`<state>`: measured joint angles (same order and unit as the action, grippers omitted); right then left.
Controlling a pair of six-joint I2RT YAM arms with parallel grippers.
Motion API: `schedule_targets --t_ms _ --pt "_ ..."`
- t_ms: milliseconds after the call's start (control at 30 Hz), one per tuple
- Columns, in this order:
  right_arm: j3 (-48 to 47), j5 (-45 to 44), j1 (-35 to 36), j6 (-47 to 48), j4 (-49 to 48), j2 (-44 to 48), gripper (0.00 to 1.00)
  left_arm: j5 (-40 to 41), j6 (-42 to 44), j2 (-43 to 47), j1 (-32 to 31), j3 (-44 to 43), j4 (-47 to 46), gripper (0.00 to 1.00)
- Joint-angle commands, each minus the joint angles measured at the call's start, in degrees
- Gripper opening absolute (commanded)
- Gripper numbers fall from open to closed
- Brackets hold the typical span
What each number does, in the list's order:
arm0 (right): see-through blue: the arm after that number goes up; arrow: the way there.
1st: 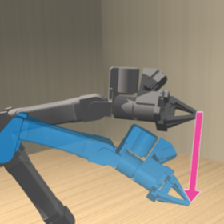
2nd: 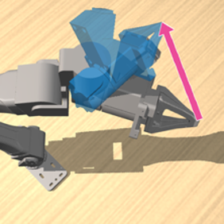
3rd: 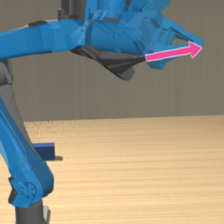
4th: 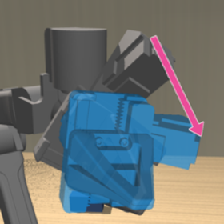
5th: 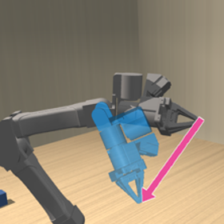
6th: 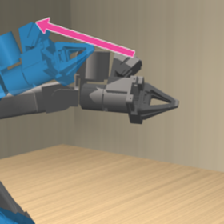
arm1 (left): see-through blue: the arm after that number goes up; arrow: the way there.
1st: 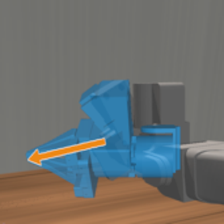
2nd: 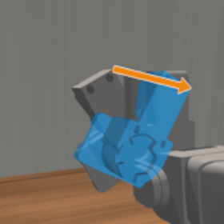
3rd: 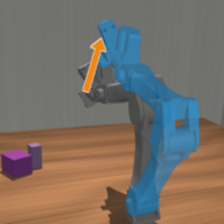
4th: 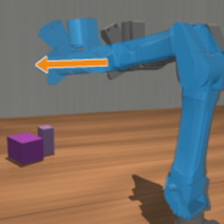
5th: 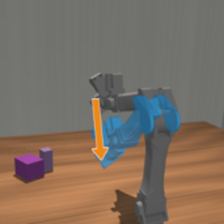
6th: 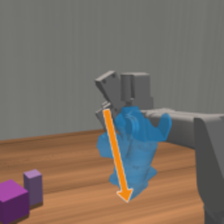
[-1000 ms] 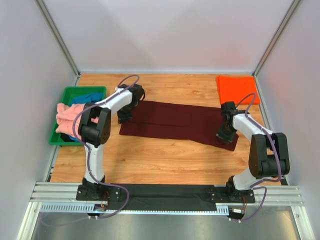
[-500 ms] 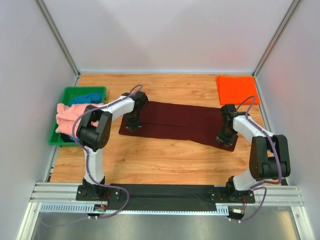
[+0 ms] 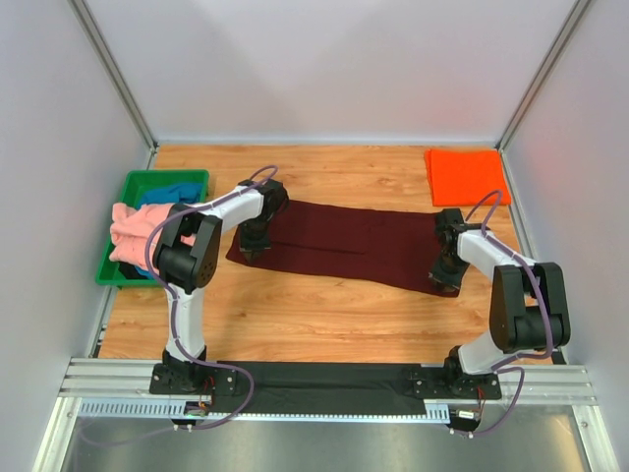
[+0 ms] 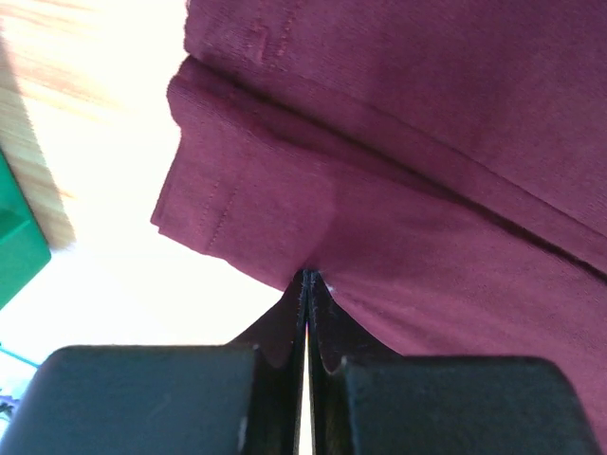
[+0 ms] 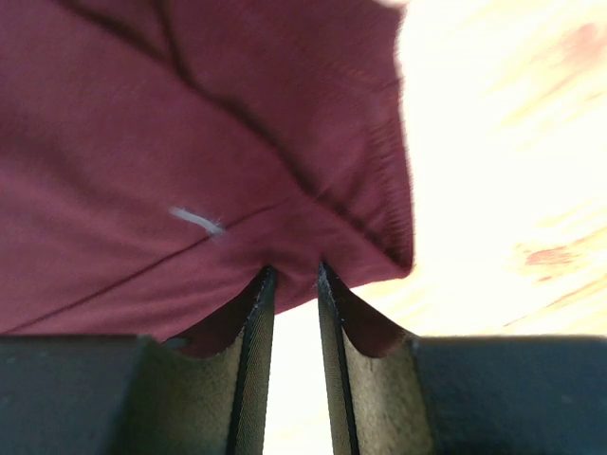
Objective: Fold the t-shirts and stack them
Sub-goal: Fold the tshirt
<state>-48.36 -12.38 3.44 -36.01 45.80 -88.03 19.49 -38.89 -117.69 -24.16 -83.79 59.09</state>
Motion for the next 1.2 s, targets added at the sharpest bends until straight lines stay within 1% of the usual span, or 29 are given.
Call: schedule_targets --t_ms 0,133,233,333,367,400,467,500,533,567,667,733,833,900,967,1000,1067,1100,1167 --pt "2.0 -9.9 -1.3 0.3 -0.9 -2.7 0.25 4.3 0.1 -2.1 1.2 0.8 1.2 0.0" --pt "1.6 -9.9 -1.4 0.4 -1.0 -2.6 0.25 3.7 -0.5 -1.8 1.3 0.2 2.6 0.0" --pt "0.8 -7.6 0.2 1.6 -1.1 1.5 0.25 1.1 0.8 1.3 1.2 0.7 2.5 0.0" --pt "-3.1 -4.3 1.2 -0.5 2.6 5.8 0.29 -1.6 2.0 5.5 1.1 -0.1 2.5 0.01" --pt "-4.4 -3.4 1.1 -1.4 4.0 6.5 0.3 -2.3 2.9 6.5 1.1 -0.6 2.7 0.03" --pt "-5.6 -2.6 1.1 -3.9 4.7 7.0 0.34 -4.1 3.7 7.6 1.1 -1.8 2.3 0.06" --pt "-9.6 -1.5 1.1 -6.6 5.9 6.7 0.38 -5.9 6.7 10.4 1.1 -2.6 -0.6 0.14" --pt "-11.0 0.0 1.1 -8.9 5.7 6.3 0.44 -7.4 7.5 11.8 1.1 -2.9 -2.1 0.18" --pt "-12.3 0.6 1.1 -9.9 5.7 4.8 0.47 -7.9 8.1 11.9 1.2 -3.4 -2.9 0.22" --pt "-14.9 1.0 1.2 -10.7 5.5 4.2 0.48 -8.4 10.2 11.7 1.2 -5.7 -3.5 0.23" --pt "-17.7 0.6 1.2 -14.0 3.5 2.8 0.48 -13.6 16.2 9.8 1.2 -8.2 -7.0 0.25" --pt "-18.5 -1.4 1.1 -17.1 2.0 2.4 0.48 -14.3 17.4 8.4 1.2 -8.5 -10.4 0.26" --pt "-18.4 -4.6 1.1 -21.1 -0.9 2.2 0.48 -15.6 17.1 6.0 1.8 -9.8 -12.8 0.26" --pt "-18.7 -4.4 1.1 -22.1 -3.0 0.6 0.47 -15.8 16.7 2.1 2.4 -13.2 -11.6 0.26" --pt "-19.7 -3.7 1.1 -21.5 -4.0 -1.6 0.47 -14.9 16.6 -0.5 2.8 -17.1 -8.5 0.26" --pt "-20.9 -3.2 1.0 -20.9 -4.4 -4.2 0.47 -13.4 16.6 -2.7 3.2 -18.0 -7.8 0.26" --pt "-22.4 -3.2 1.1 -18.4 -5.3 -6.7 0.47 -10.3 15.4 -4.9 3.8 -19.2 -5.7 0.26" --pt "-22.9 -3.3 1.1 -17.6 -5.6 -9.2 0.47 -9.8 14.8 -5.4 4.6 -19.2 -5.2 0.25" --pt "-24.1 -4.7 0.8 -16.2 -5.8 -11.1 0.47 -9.3 12.9 -6.0 5.6 -17.9 -4.6 0.25"
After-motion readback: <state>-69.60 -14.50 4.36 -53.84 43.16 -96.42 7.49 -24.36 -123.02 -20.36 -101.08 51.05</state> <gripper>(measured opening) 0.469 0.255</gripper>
